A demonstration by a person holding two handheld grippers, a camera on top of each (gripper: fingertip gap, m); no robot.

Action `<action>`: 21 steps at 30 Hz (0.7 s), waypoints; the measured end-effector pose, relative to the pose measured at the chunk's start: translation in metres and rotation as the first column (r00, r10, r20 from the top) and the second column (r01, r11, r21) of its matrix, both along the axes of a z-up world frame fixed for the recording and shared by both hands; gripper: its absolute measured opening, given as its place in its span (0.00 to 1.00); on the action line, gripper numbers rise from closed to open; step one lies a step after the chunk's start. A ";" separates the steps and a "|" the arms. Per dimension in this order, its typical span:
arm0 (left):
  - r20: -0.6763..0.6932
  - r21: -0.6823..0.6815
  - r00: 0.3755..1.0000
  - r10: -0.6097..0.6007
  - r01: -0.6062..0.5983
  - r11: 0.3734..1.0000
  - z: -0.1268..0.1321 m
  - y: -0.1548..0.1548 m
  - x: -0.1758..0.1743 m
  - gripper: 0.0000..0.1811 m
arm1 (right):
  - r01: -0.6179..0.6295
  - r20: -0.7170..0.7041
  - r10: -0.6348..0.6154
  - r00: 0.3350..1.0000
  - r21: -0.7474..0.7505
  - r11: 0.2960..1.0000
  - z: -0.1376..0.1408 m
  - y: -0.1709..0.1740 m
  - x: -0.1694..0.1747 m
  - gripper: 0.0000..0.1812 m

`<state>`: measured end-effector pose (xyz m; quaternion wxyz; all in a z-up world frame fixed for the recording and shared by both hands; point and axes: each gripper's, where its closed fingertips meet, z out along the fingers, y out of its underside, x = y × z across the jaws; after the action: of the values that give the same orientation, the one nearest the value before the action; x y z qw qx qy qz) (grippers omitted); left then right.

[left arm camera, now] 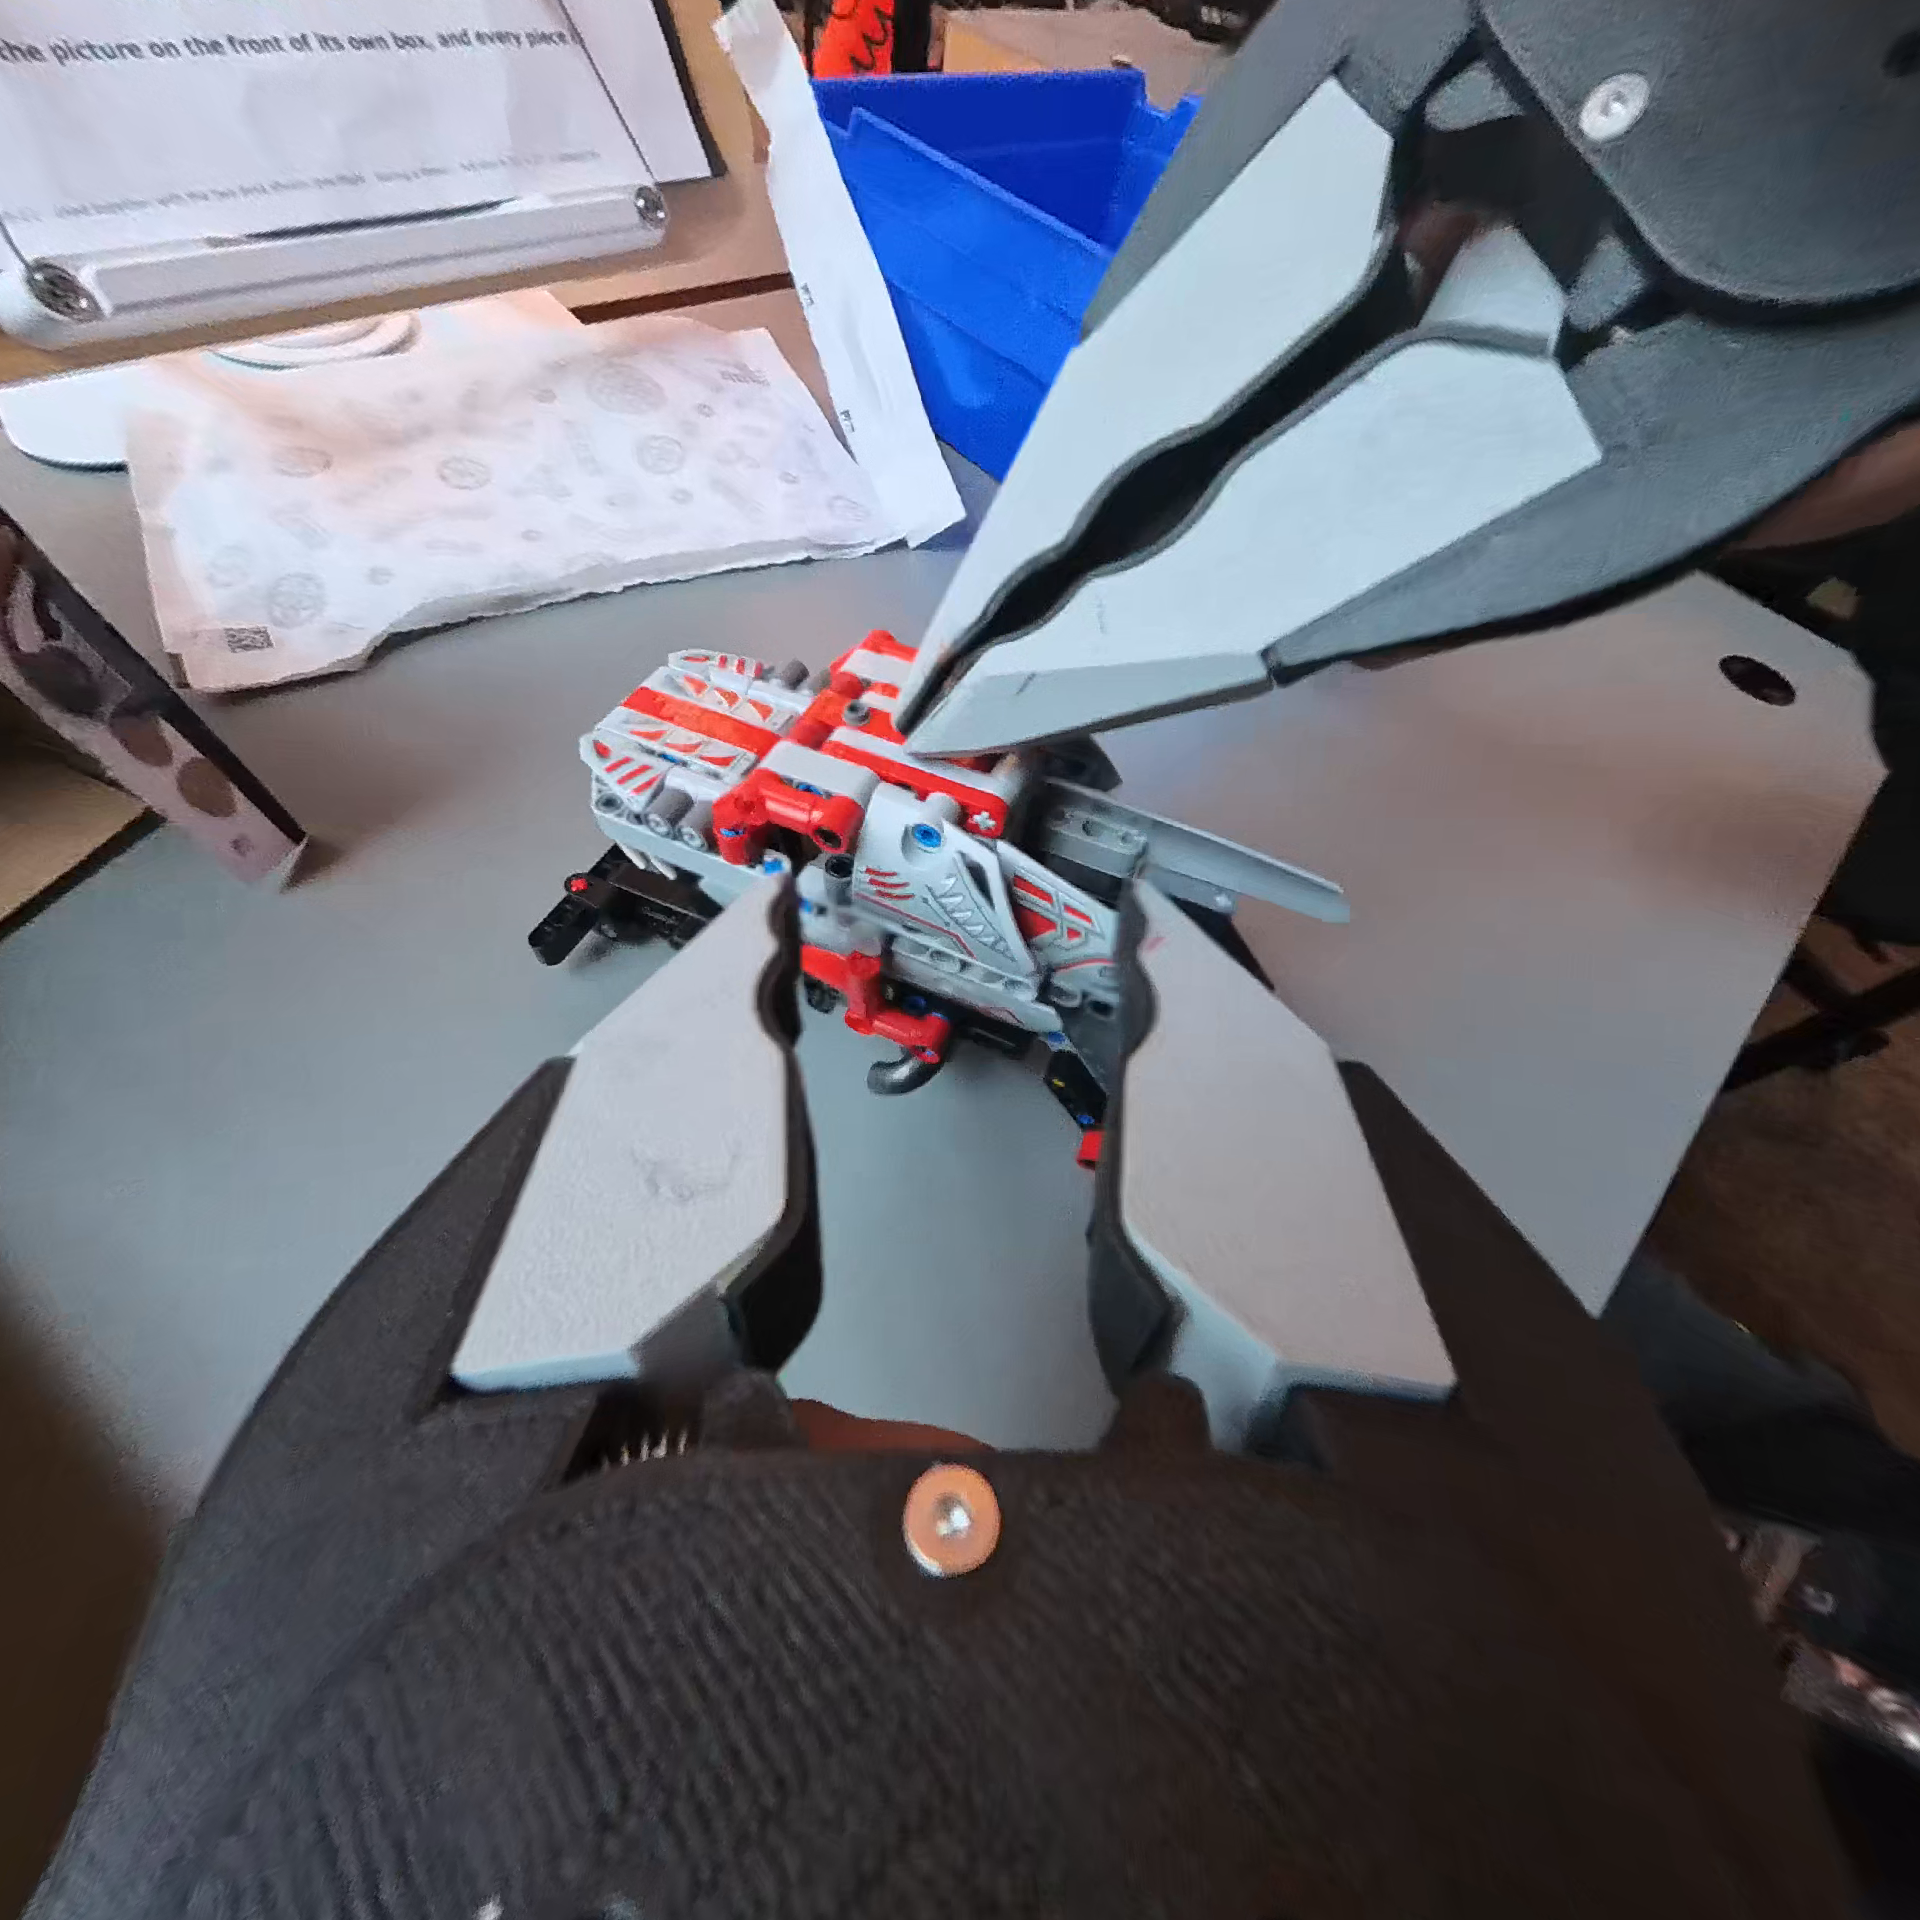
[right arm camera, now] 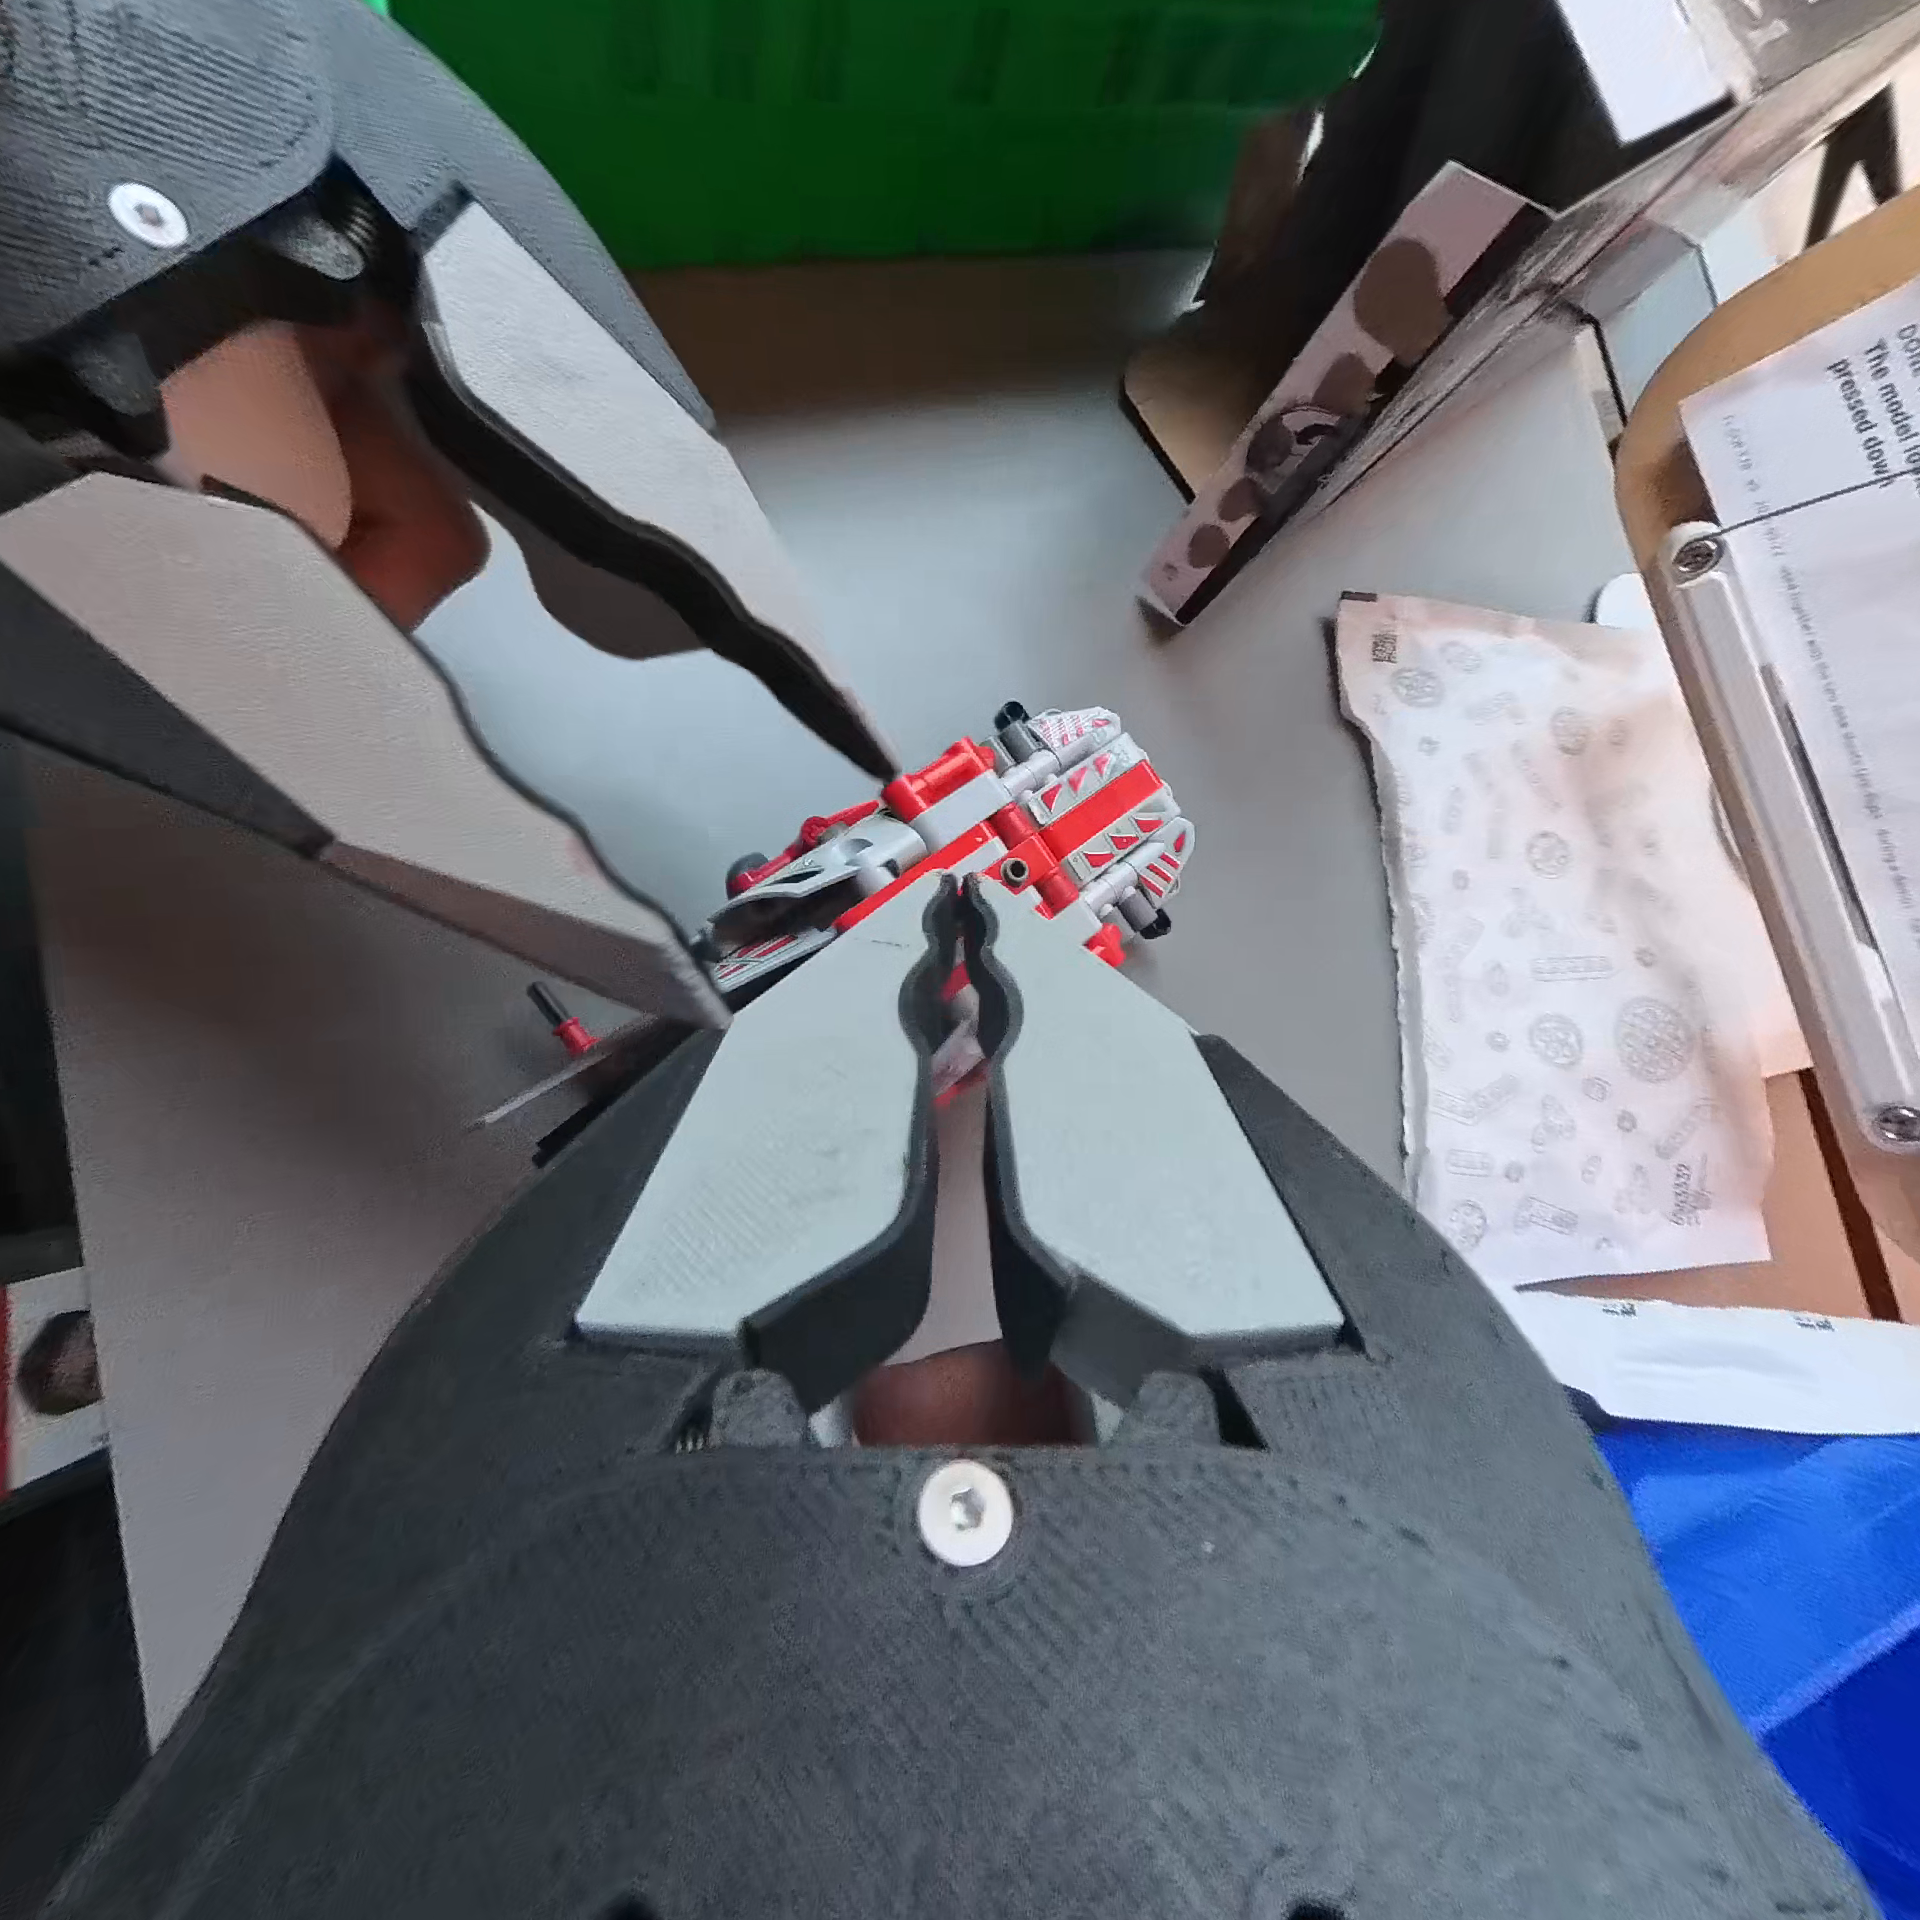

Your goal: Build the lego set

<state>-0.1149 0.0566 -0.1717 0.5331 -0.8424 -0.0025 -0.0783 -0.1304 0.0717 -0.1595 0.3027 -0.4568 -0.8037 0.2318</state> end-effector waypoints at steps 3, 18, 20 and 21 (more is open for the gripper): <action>-0.009 -0.007 1.000 -0.021 0.021 1.000 0.002 0.005 -0.002 0.23 | 0.023 -0.022 -0.023 0.999 0.019 1.000 0.000 0.001 0.000 0.00; -0.110 0.038 0.994 0.012 -0.008 0.999 0.004 0.001 -0.006 0.14 | 0.007 -0.037 -0.007 0.999 -0.003 1.000 -0.002 -0.001 0.002 0.00; -0.221 0.047 0.975 0.038 -0.028 0.998 0.007 0.002 -0.007 0.09 | -0.041 -0.026 0.041 0.999 0.008 0.999 -0.001 -0.012 0.001 0.00; -0.292 0.042 0.956 0.022 -0.010 0.999 0.007 0.003 -0.003 0.07 | -0.052 -0.025 0.054 0.998 0.067 0.996 -0.001 -0.010 0.000 0.00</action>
<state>-0.1181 0.0593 -0.1642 0.5451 -0.8338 0.0709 0.0513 -0.1301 0.0618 -0.1609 0.3221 -0.4220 -0.8187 0.2190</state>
